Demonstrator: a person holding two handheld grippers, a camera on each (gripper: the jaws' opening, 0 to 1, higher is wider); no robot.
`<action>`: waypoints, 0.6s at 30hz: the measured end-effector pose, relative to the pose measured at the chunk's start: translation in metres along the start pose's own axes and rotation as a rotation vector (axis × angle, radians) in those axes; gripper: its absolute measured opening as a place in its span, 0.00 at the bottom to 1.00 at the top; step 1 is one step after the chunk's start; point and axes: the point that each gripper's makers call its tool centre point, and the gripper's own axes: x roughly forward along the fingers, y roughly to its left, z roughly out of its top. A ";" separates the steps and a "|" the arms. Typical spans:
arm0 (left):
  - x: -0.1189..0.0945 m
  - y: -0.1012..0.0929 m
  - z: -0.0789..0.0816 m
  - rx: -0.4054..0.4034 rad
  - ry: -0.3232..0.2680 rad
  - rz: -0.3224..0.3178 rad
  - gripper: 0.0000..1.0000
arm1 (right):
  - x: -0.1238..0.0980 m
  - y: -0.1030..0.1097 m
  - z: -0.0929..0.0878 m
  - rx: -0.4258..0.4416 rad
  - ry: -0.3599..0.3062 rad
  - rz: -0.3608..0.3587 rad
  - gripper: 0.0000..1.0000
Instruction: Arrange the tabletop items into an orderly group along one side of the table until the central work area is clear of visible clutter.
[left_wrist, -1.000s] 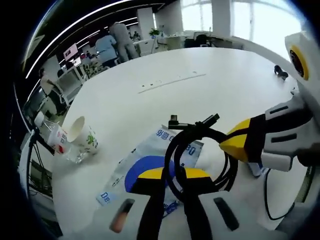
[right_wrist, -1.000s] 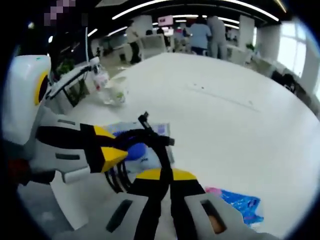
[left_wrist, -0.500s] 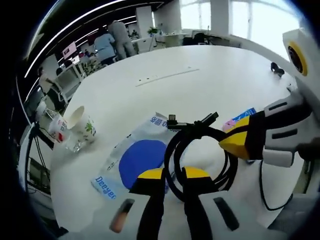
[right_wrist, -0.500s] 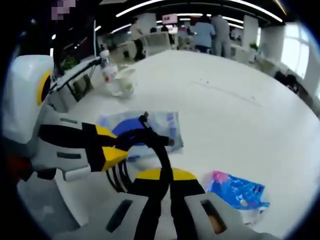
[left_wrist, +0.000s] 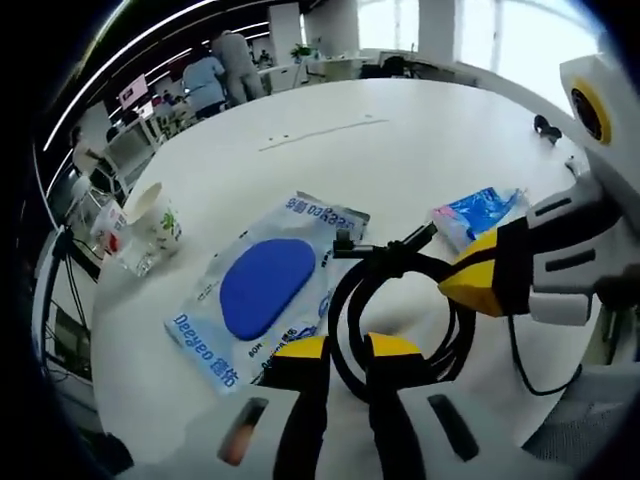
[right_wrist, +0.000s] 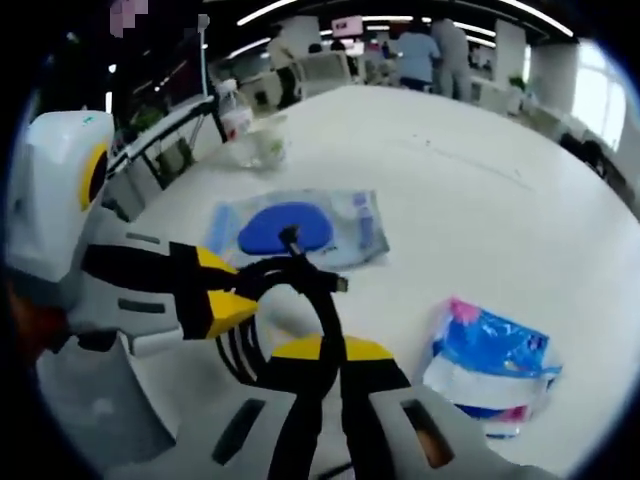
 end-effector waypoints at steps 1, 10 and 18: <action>-0.001 -0.001 -0.003 0.002 0.001 0.000 0.13 | 0.000 0.001 -0.001 0.001 0.003 0.003 0.01; -0.004 -0.001 -0.022 -0.009 0.021 -0.004 0.13 | 0.003 0.013 -0.015 0.002 0.030 0.024 0.01; -0.005 -0.004 -0.034 -0.014 0.035 -0.011 0.13 | 0.004 0.019 -0.028 0.014 0.054 0.034 0.01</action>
